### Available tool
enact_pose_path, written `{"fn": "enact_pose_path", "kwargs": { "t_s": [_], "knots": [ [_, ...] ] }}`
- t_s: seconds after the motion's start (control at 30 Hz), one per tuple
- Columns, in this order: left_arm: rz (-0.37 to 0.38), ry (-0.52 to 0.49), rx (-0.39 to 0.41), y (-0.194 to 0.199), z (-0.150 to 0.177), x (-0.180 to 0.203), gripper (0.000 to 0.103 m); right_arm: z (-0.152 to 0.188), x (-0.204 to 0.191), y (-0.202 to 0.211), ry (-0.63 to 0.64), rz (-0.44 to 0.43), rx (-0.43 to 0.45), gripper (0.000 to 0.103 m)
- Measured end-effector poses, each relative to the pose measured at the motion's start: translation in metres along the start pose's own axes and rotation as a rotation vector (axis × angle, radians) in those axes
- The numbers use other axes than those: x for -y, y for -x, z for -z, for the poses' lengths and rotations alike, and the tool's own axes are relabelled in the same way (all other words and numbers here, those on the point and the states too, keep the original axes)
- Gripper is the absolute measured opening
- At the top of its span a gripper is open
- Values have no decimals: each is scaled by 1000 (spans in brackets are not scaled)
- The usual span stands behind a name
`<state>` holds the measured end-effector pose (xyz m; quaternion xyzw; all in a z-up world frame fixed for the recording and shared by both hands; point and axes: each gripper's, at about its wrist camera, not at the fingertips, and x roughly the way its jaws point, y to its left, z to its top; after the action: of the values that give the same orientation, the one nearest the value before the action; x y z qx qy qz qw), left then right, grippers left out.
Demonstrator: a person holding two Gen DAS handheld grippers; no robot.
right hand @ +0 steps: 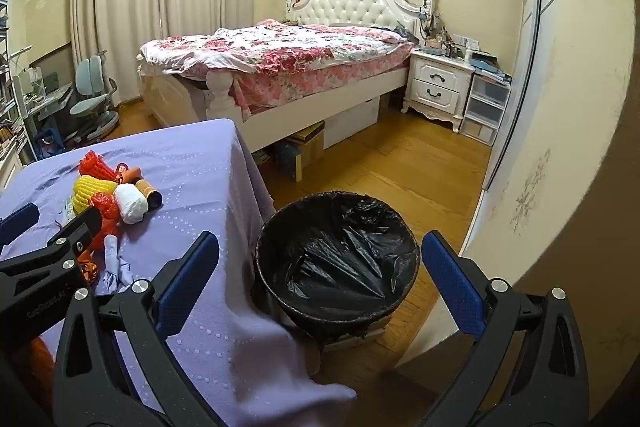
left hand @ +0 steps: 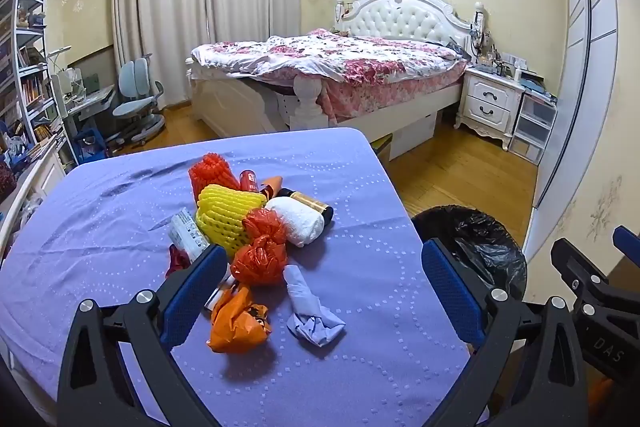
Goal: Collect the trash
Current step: 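Move both tools toward the pile of trash on the table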
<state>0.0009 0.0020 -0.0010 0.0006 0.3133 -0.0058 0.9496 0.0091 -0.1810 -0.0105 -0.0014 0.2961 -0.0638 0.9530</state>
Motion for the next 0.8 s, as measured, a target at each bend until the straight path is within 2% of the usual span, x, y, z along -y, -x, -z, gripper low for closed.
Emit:
{"fn": "enact_pose_path", "kwargs": {
  "t_s": [0.07,0.13,0.8],
  "knots": [
    [0,3,-13,-4,-3,-3,97,0,1,0,-8,1,-1,99],
    [-16,-19,39,8,4,5,97,0,1,0,-5,3,1,99],
    [-23,-18,29,13,5,6,97,7,6,-3,-17,1,-11,99]
  ]
}}
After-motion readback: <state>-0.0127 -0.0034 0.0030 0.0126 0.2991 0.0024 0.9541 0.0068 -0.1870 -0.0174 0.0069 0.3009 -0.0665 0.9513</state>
